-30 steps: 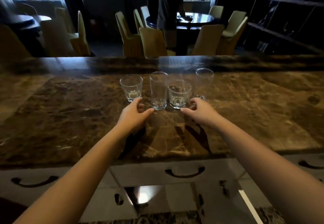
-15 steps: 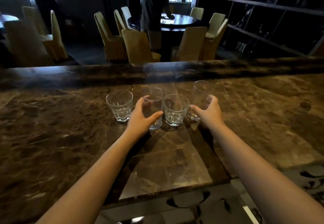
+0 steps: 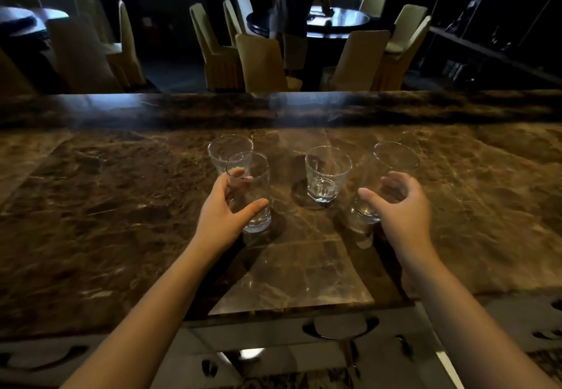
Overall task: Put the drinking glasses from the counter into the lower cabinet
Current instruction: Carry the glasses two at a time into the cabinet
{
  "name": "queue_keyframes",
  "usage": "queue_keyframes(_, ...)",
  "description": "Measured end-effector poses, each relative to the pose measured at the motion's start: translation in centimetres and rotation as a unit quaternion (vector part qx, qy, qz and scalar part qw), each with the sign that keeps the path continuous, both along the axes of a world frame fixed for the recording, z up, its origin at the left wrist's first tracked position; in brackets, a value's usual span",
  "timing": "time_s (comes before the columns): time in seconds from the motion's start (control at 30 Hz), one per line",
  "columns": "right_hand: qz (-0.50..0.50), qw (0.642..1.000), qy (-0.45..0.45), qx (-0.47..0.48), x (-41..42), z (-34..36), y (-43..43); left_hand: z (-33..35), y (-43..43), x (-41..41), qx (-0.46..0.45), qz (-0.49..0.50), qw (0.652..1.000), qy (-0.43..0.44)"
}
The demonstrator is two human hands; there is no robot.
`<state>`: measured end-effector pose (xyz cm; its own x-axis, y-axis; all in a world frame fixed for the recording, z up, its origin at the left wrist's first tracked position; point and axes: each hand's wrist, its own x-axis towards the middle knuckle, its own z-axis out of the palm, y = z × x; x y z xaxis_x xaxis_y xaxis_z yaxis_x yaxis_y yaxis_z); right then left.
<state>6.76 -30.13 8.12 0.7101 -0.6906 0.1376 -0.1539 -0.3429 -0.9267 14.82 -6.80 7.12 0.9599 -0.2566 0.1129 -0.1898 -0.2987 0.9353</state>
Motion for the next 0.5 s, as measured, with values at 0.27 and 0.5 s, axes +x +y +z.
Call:
queue_keyframes(0.27,0.186,0.982,-0.003,0.021,-1.1,0.8,8.4,-0.2,4.7,-1.8,-0.005,0.068,0.998,-0.011)
queue_keyframes(0.5,0.292,0.956,0.012,-0.009,4.1,0.0,14.7,-0.3,9.2,-1.4,-0.023,0.134,0.991,-0.015)
